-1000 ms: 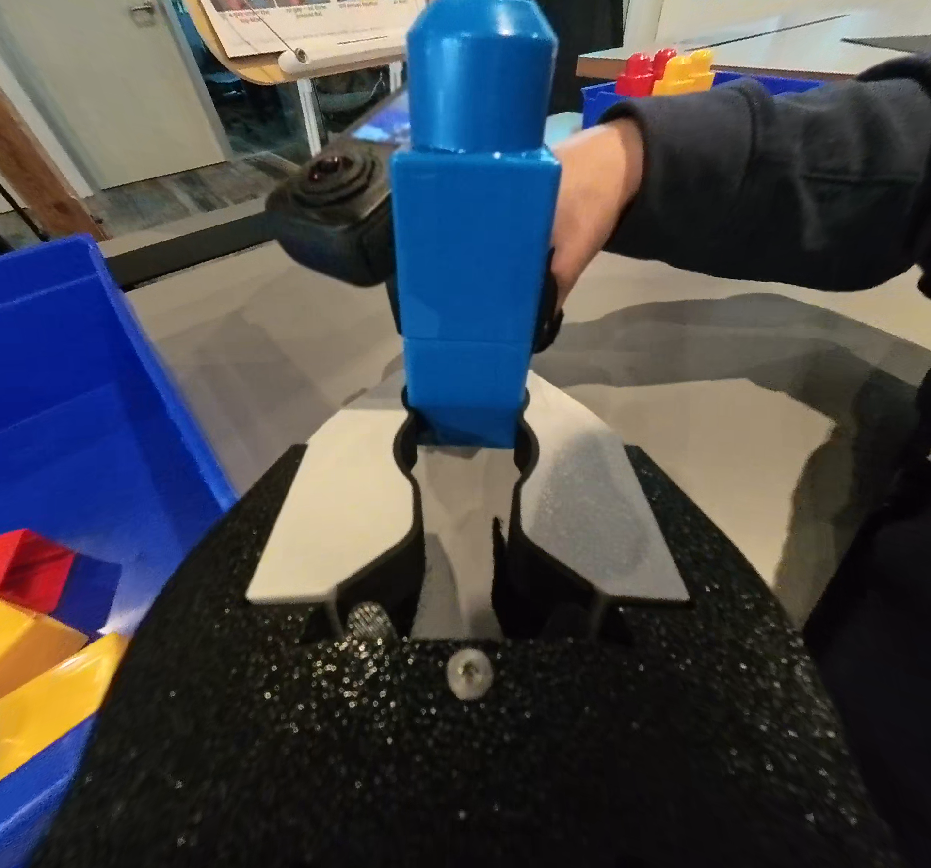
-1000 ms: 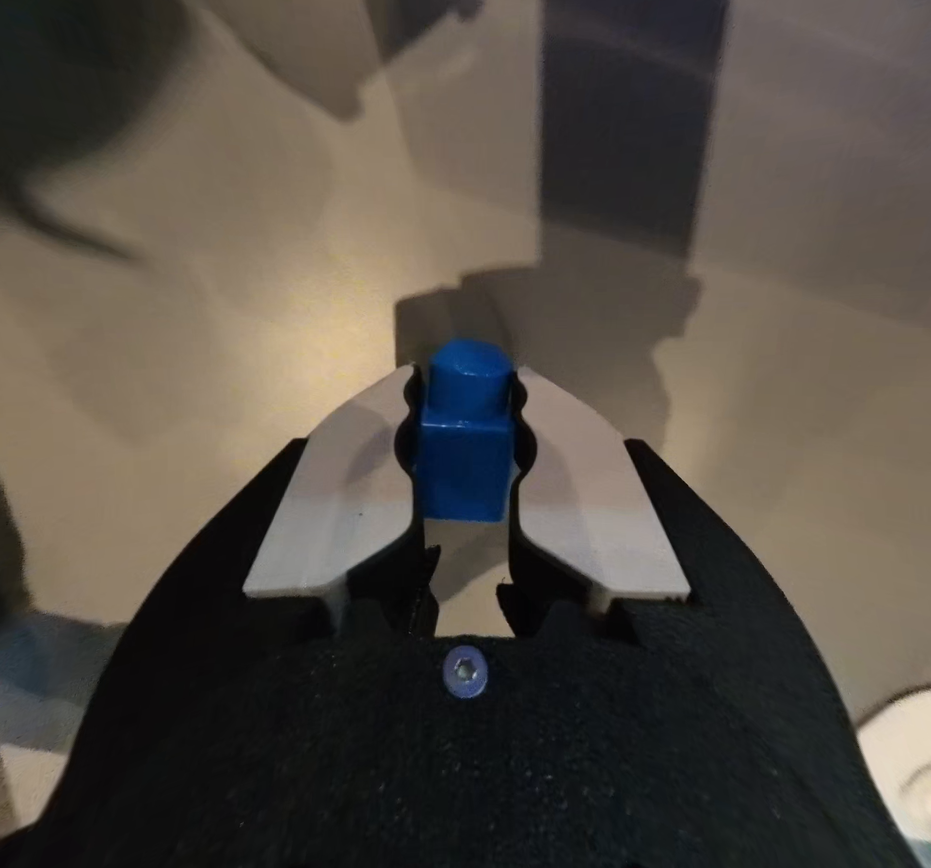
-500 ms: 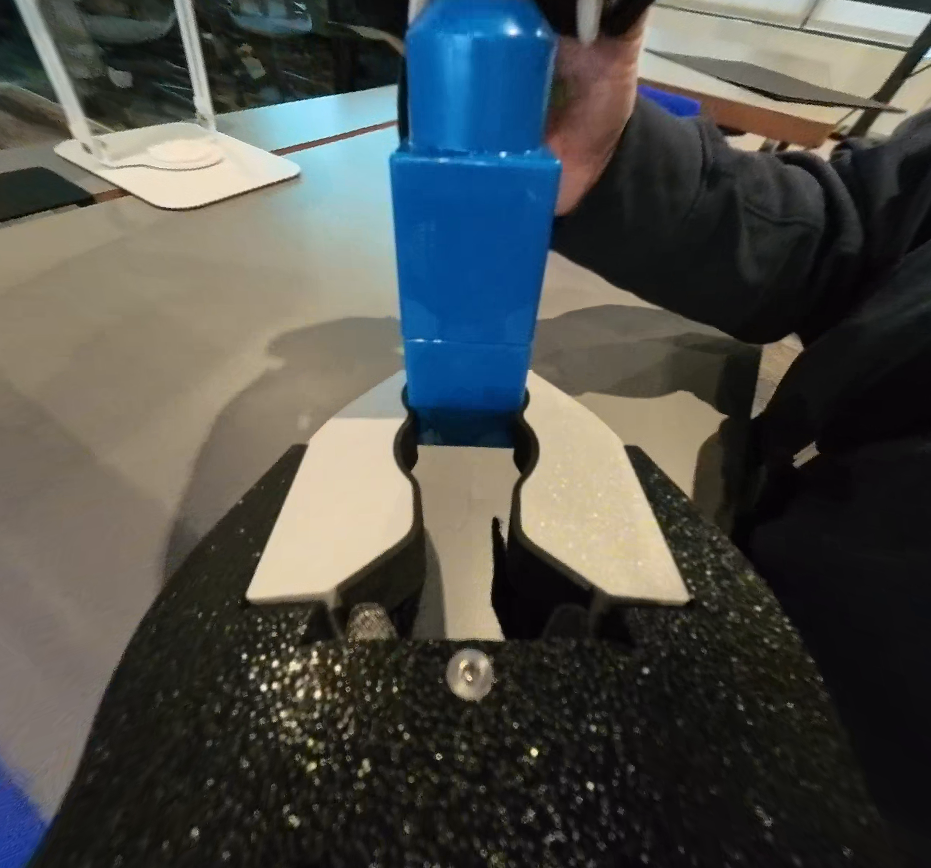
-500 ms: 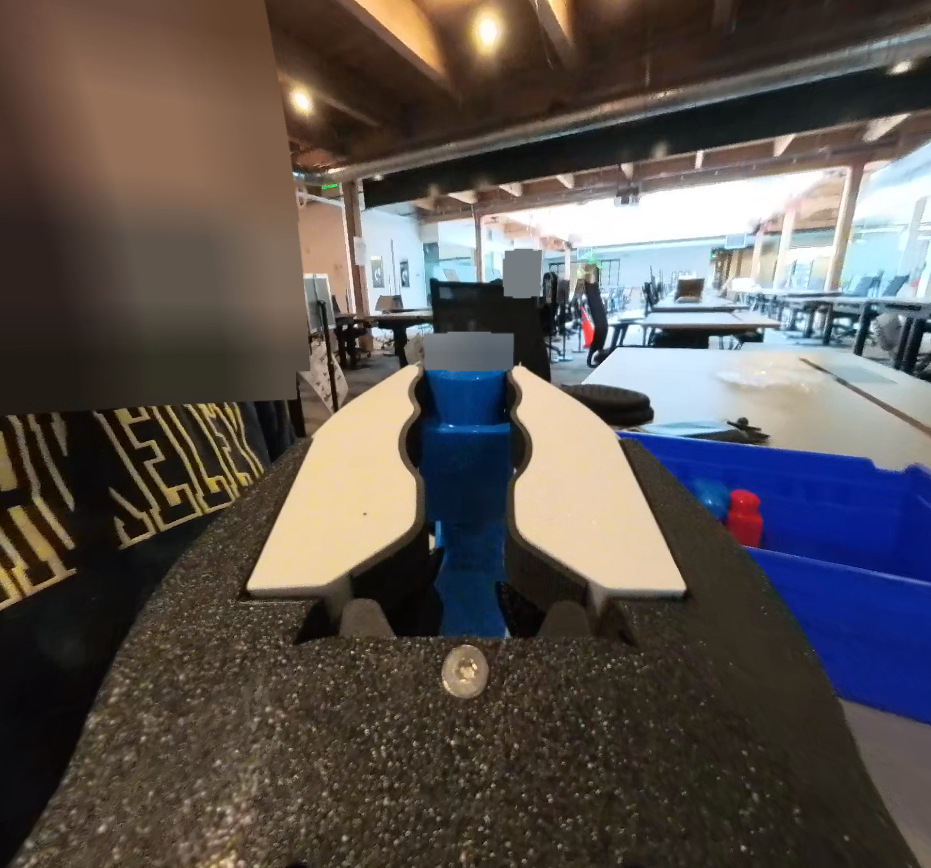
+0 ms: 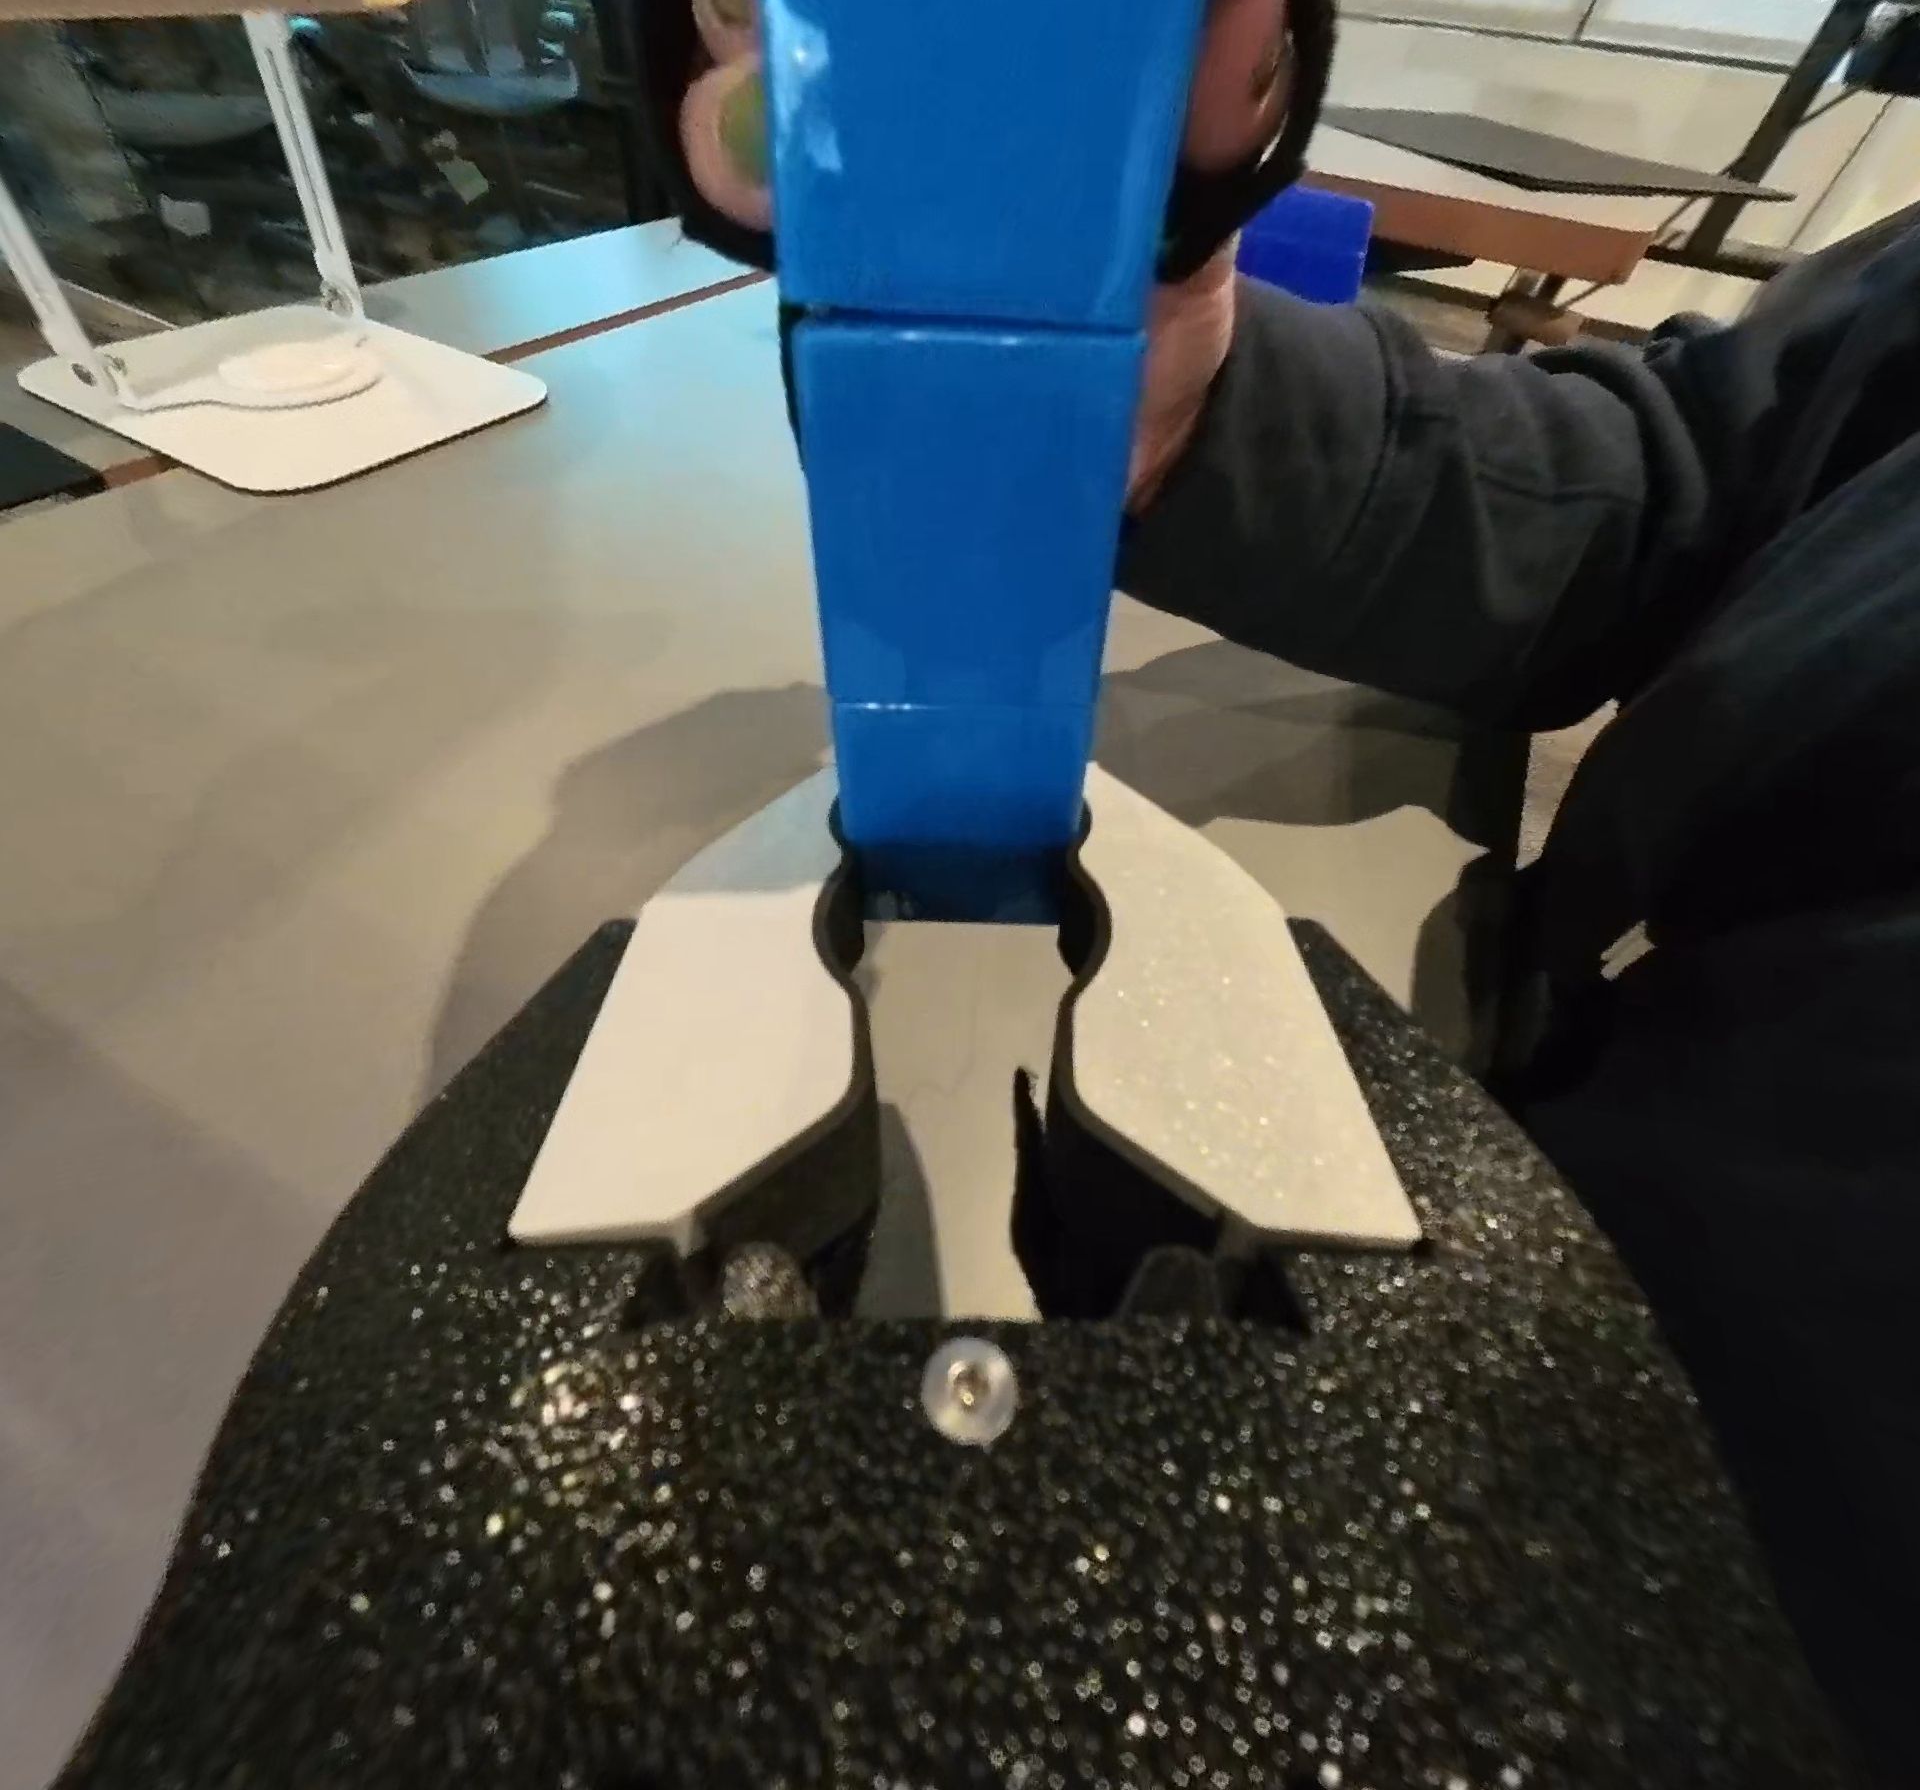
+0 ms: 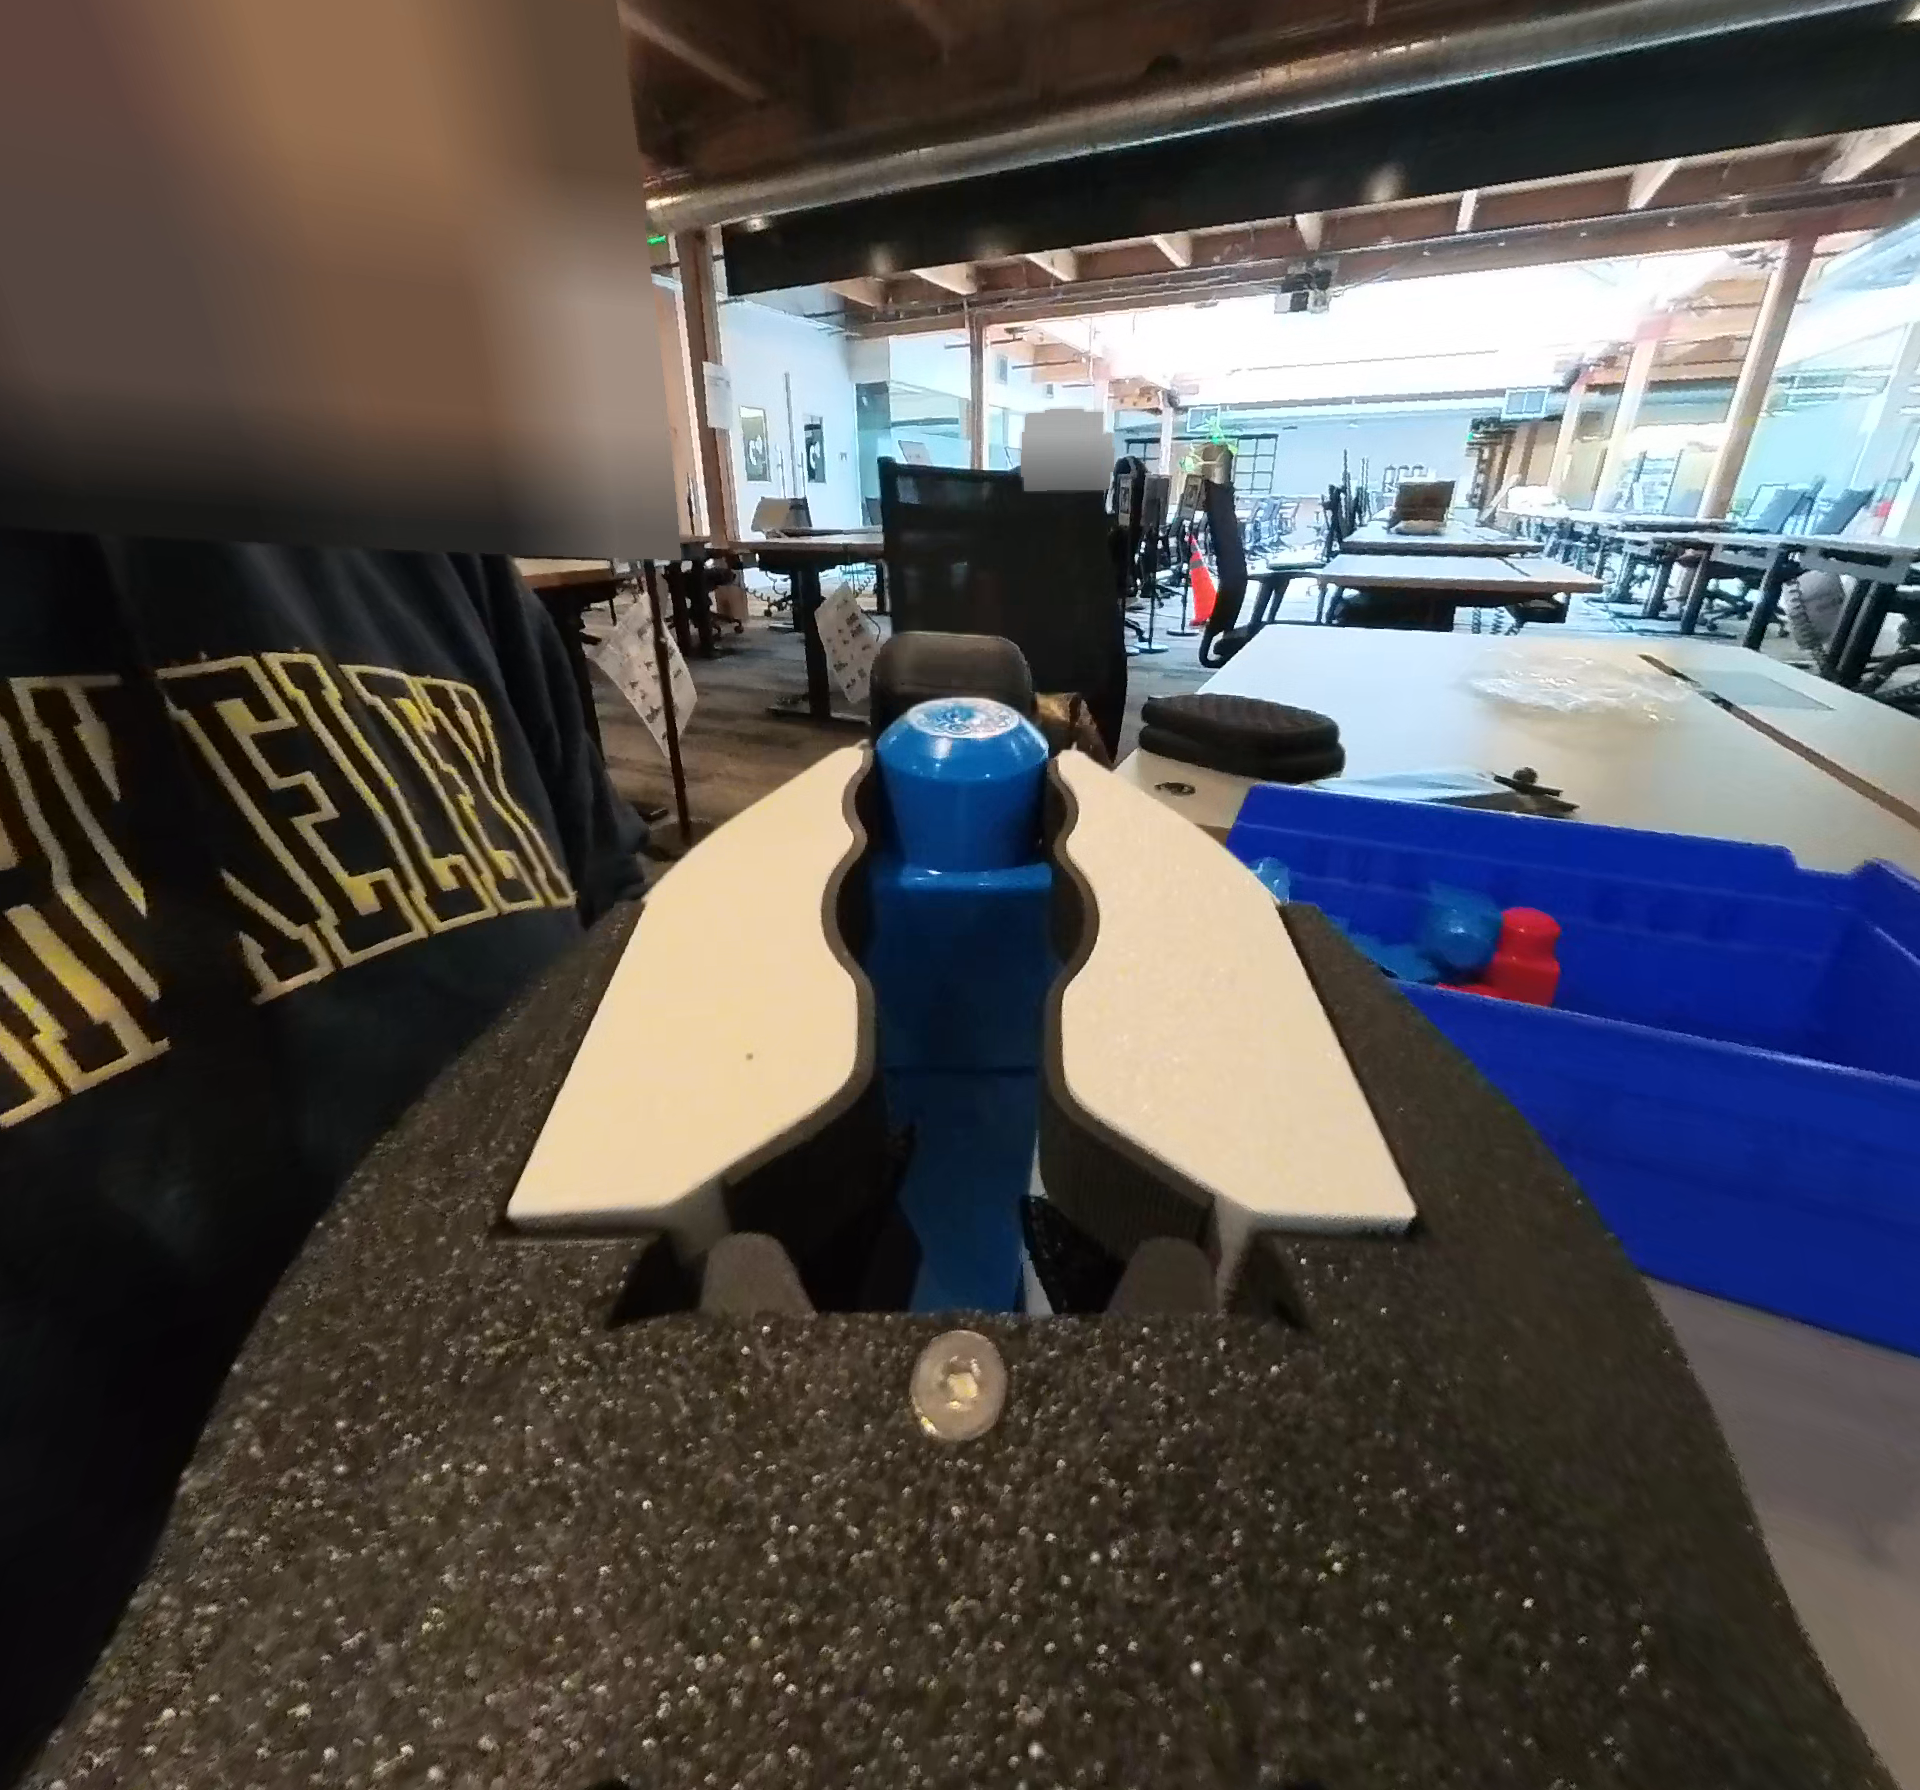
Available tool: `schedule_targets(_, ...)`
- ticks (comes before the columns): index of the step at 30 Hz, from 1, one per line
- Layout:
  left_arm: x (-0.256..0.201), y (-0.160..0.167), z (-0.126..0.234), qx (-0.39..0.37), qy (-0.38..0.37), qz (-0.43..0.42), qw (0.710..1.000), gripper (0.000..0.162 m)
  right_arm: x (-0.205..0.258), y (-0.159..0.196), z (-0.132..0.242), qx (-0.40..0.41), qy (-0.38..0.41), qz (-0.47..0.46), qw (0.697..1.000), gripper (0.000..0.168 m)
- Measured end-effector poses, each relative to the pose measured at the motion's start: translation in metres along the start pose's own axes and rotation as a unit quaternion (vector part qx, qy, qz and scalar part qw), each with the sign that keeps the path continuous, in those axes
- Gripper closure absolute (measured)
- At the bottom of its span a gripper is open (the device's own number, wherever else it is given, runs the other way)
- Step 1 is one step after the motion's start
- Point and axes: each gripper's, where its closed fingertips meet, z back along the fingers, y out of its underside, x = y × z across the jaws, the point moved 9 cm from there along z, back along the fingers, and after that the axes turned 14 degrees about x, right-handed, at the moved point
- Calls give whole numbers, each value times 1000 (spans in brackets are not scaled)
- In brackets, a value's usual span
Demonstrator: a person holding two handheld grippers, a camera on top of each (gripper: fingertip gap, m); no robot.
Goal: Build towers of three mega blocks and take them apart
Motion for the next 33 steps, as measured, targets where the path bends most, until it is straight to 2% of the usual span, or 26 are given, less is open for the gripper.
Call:
schedule_targets(7,-1,1,-9,23,-9,-3,1000,128,3,10,10,10,15,-15,1000,138)
schedule_targets(11,3,1,-18,58,6,0,998,127,3,11,29,56,46,-13,997,138)
schedule_targets(13,6,-4,-19,87,-9,-18,996,127,9,4,39,116,80,-2,990,111)
schedule_targets(17,6,-14,-27,149,-47,-86,984,127,27,0,42,329,143,47,932,103)
schedule_targets(21,6,-24,-40,205,-70,-168,962,127,41,4,46,418,153,31,895,130)
schedule_targets(22,6,-26,-43,209,-61,-177,960,126,45,5,49,426,160,32,890,131)
schedule_targets(24,5,-29,-51,198,-39,-178,963,125,53,5,58,430,175,22,885,132)
schedule_targets(25,4,-31,-55,187,-25,-172,967,117,59,5,64,430,185,18,883,132)
schedule_targets(27,0,-34,-66,162,-4,-154,975,85,73,-1,84,428,213,11,878,131)
schedule_targets(28,-1,-35,-70,144,-3,-150,978,79,82,-9,98,421,233,7,877,132)
schedule_targets(31,-2,-34,-76,56,-29,-156,986,84,115,-46,156,408,330,2,851,132)
schedule_targets(33,0,-32,-75,-3,-42,-147,988,89,135,-72,204,429,423,-7,798,132)
